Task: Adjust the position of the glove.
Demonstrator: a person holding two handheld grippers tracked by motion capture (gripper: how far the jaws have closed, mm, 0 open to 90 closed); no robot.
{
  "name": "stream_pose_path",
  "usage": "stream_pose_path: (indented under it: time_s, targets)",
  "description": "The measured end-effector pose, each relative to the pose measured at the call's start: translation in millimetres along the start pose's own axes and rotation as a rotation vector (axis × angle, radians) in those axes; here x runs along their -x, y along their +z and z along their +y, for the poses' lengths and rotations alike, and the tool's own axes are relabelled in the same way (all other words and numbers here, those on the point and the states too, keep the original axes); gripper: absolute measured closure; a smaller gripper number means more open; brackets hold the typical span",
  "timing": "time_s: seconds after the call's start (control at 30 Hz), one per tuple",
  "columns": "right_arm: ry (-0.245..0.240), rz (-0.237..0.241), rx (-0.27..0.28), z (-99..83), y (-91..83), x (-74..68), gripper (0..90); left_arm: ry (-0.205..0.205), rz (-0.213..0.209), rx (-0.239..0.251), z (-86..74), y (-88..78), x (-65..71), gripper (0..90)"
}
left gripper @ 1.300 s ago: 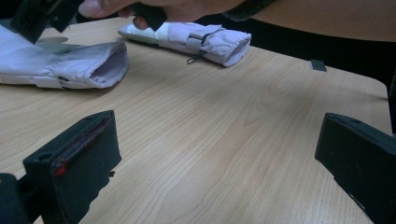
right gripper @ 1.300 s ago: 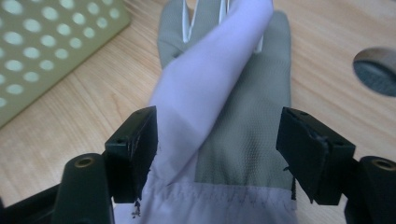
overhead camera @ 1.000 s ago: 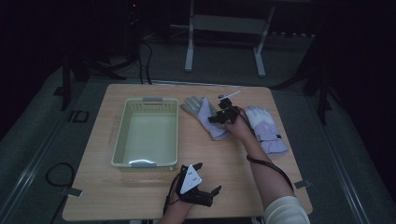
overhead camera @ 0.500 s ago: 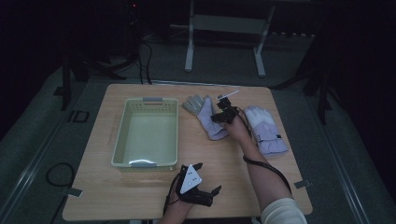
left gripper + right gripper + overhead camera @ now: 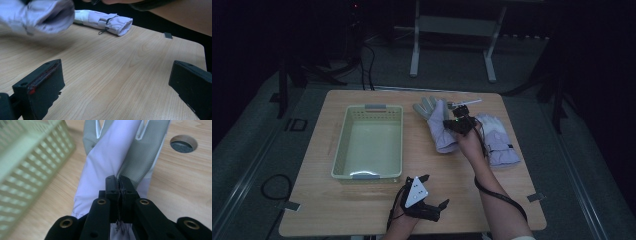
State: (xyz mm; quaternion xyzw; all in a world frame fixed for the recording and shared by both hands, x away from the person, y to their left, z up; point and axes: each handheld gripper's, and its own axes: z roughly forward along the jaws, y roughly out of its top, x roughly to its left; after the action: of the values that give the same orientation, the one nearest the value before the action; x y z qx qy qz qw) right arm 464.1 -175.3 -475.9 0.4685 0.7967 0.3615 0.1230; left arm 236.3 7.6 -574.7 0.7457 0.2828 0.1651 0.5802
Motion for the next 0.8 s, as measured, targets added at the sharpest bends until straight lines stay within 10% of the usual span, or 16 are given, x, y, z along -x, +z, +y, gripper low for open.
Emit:
stream_pose_path:
  time_s: [0.27,0.8]
  targets:
    - [0.114,-0.056,0.116,-34.3,-28.1,-11.2,87.2,0.011,0.009,-0.001,0.0,0.1,1.2,0.2]
    - [0.231,-0.073,0.115,-76.9,-5.2,-18.5,87.1,0.007,0.004,0.000,0.0,0.1,0.6,0.2]
